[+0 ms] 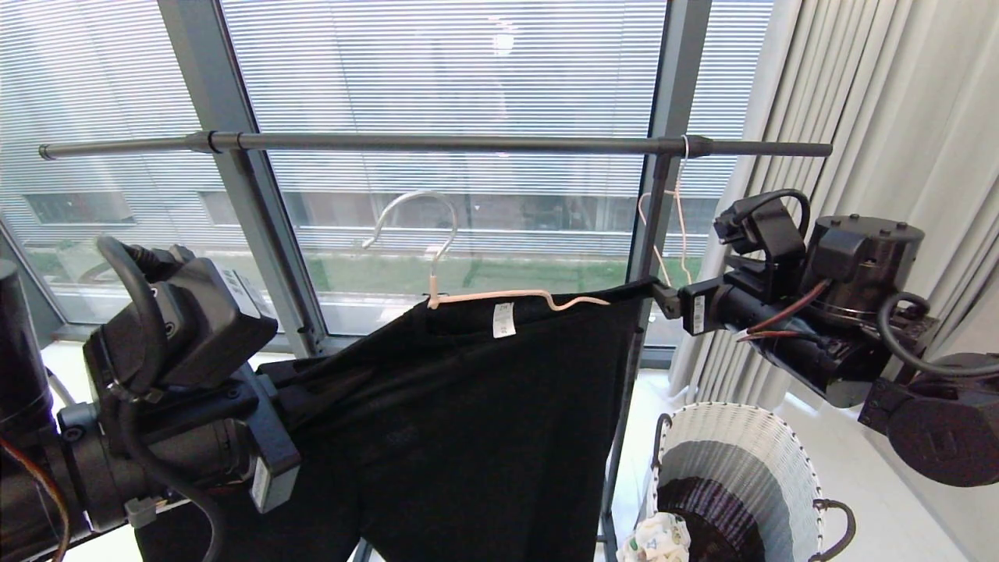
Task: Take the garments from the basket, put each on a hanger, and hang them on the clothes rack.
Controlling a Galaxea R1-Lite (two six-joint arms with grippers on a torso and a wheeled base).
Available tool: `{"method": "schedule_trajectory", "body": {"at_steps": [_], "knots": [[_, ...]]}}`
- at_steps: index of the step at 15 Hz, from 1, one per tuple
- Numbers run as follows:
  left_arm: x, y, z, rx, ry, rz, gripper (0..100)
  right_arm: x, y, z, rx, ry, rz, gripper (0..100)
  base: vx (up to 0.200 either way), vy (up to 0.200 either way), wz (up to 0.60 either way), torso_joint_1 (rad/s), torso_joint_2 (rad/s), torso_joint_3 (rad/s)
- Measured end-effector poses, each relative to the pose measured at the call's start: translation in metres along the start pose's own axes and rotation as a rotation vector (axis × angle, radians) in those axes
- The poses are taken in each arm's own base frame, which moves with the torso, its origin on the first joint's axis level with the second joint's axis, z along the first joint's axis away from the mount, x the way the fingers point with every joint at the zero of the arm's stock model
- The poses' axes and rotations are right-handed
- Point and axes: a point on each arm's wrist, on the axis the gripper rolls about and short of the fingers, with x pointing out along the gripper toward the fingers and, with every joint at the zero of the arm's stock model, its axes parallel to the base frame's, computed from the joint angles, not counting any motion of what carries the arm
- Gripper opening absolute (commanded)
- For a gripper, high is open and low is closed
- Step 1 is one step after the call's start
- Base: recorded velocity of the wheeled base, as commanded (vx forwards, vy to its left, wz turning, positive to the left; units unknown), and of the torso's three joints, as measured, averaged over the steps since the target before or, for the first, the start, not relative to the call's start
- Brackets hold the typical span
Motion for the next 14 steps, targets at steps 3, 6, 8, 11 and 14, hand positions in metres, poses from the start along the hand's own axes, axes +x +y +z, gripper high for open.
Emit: {"method": "schedule_trajectory", "body": {"at_steps": [3,6,8,11,14], "knots": [[0.002,-0.002,-0.006,0.003,0.032,0.005,0,-0.003,-0.002,0.020,0.007,-0.008,0.015,100,0.000,0.000,0.00,0.000,0.00,0.000],[0.006,-0.002,-0.008,-0.001,0.046,0.003,0,-0.016,-0.006,0.041,0.016,-0.034,0.093,100,0.000,0.000,0.00,0.000,0.00,0.000],[0.006,-0.002,-0.008,-0.004,0.049,0.001,0,-0.029,-0.009,0.050,0.014,-0.023,0.184,100,0.000,0.000,0.00,0.000,0.00,0.000],[0.006,-0.003,-0.008,-0.009,0.046,-0.006,0,-0.050,-0.014,0.051,0.003,0.067,0.384,100,0.000,0.000,0.00,0.000,0.00,0.000],[0.006,-0.003,-0.007,-0.011,0.038,-0.009,0,-0.064,-0.023,0.059,0.003,0.106,0.476,100,0.000,0.000,0.00,0.000,0.00,0.000]]}}
